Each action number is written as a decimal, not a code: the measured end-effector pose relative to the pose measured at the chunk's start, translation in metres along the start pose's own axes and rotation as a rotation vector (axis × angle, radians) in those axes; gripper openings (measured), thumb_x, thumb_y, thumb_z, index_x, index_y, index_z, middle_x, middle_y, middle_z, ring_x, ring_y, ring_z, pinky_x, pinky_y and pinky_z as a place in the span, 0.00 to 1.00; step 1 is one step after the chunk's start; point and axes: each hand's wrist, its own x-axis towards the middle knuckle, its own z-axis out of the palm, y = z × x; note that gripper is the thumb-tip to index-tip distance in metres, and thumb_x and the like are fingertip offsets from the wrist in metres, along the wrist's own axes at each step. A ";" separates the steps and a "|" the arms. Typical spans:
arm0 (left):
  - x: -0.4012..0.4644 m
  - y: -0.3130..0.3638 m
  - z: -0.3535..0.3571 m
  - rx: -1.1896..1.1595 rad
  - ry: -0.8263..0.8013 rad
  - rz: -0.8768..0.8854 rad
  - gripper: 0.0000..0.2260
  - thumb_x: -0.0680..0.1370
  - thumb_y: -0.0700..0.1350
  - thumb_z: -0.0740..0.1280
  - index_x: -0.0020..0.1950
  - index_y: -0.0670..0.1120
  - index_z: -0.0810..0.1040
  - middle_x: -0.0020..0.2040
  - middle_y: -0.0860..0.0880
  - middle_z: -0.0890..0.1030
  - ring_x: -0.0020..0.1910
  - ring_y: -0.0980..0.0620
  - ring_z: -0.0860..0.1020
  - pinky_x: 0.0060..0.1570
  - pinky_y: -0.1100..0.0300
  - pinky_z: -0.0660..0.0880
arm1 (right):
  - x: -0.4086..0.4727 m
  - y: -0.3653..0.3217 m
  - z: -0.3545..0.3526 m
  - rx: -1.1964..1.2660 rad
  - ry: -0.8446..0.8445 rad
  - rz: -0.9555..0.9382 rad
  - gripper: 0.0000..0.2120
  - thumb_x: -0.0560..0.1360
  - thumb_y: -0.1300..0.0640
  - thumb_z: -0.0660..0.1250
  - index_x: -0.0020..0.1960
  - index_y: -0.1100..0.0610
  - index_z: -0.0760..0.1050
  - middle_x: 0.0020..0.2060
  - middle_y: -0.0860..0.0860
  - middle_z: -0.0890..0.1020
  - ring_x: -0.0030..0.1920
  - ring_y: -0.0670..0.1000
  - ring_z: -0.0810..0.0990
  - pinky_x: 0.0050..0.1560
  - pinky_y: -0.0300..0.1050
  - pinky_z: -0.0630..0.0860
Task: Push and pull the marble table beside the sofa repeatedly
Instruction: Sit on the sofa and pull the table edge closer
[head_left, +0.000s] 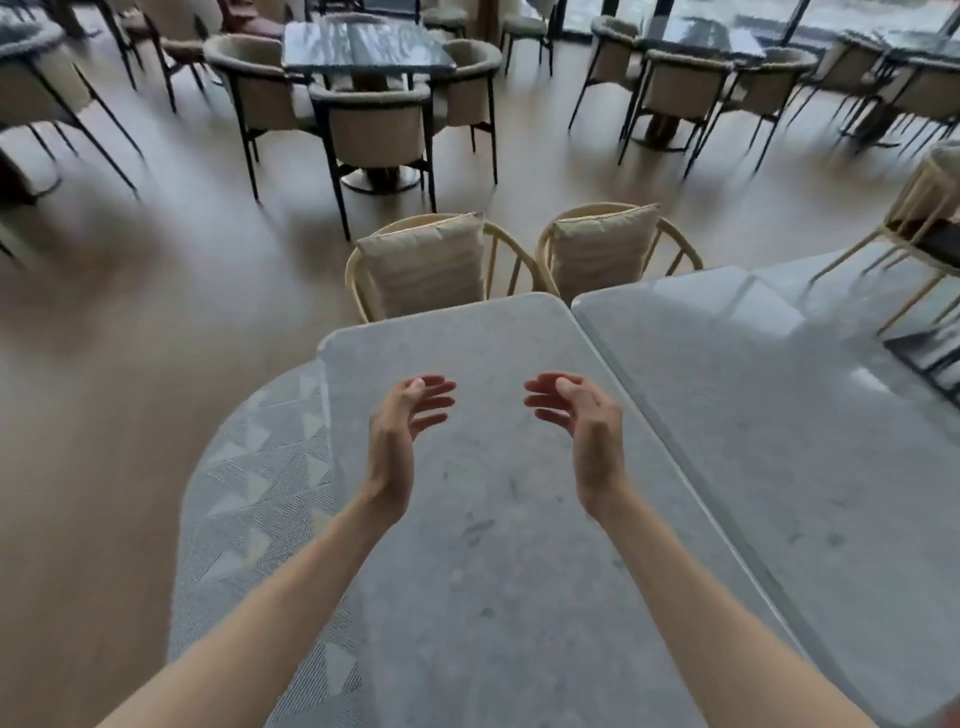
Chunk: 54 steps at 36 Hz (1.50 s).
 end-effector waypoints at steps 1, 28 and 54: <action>-0.001 -0.003 -0.003 -0.002 0.007 0.004 0.18 0.78 0.49 0.56 0.56 0.40 0.79 0.55 0.41 0.84 0.54 0.43 0.82 0.57 0.47 0.76 | 0.001 0.001 0.002 -0.009 -0.009 -0.004 0.13 0.73 0.54 0.60 0.47 0.58 0.81 0.45 0.57 0.87 0.46 0.56 0.85 0.51 0.53 0.78; -0.125 -0.203 0.122 -0.160 0.550 -0.471 0.13 0.83 0.44 0.57 0.45 0.42 0.77 0.44 0.43 0.81 0.39 0.48 0.77 0.40 0.57 0.72 | 0.007 0.152 -0.205 -0.154 -0.206 0.533 0.12 0.78 0.61 0.59 0.50 0.63 0.80 0.45 0.61 0.84 0.41 0.57 0.82 0.44 0.49 0.75; -0.340 -0.277 0.155 -0.111 0.790 -0.544 0.08 0.77 0.34 0.61 0.42 0.37 0.79 0.38 0.39 0.82 0.35 0.46 0.81 0.34 0.61 0.80 | -0.157 0.212 -0.385 -0.044 0.094 0.803 0.08 0.76 0.65 0.62 0.43 0.65 0.79 0.32 0.59 0.84 0.31 0.56 0.83 0.32 0.42 0.79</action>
